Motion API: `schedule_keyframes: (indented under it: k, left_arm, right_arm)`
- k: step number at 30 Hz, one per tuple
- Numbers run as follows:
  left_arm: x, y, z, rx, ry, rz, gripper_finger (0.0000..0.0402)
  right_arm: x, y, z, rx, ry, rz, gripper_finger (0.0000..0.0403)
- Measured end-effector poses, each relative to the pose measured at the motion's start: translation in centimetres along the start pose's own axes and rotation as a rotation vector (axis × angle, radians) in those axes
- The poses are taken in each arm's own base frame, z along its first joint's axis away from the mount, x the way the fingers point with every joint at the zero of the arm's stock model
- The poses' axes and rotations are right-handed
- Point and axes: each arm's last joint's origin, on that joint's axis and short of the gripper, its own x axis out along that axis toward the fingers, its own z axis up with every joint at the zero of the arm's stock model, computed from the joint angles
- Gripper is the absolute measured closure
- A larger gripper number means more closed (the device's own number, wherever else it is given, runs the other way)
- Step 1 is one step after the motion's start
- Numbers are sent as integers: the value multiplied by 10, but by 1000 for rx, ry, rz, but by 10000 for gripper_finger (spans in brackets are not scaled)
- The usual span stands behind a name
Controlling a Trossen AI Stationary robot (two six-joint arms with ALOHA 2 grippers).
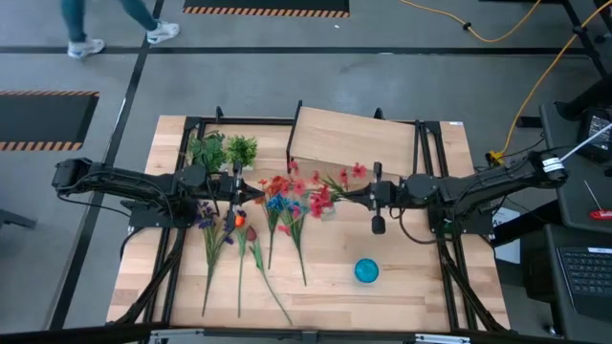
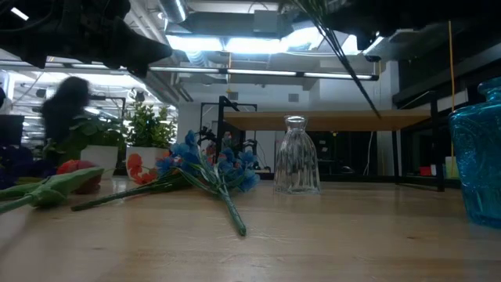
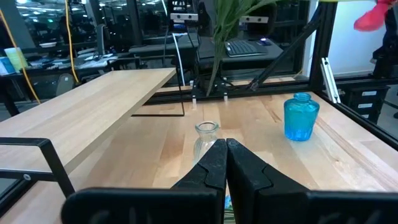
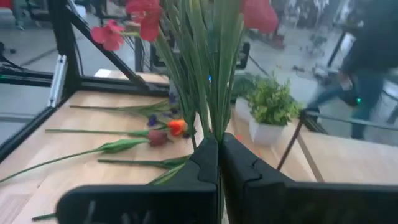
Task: Pick and place flowers into a vace then onto a shelf
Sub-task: Put the red flowers into the transparent vase
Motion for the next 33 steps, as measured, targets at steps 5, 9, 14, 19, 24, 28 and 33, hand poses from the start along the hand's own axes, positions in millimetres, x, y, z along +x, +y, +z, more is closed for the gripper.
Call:
schedule_keyframes:
  k: [5,9,14,19,24,28,33]
  left_arm:
    - [0,1,0,0,2,27,398]
    - [0,1,0,0,3,50,398]
    - [0,2,0,21,7,85,398]
    - [0,3,0,88,11,104,398]
    - [0,3,0,105,12,104,398]
    - [0,3,0,105,12,104,398]
    - [0,3,0,105,12,104,398]
  right_arm:
    - [-3,-8,-9,4,-120,16,403]
    - [-6,-12,-14,2,-212,37,403]
    - [-10,-15,-14,11,-290,60,403]
    - [-7,-14,-13,15,-329,63,403]
    - [2,-13,-16,15,-375,55,403]
    - [10,-14,-21,13,-399,46,403]
    - [21,-14,-30,22,-431,95,403]
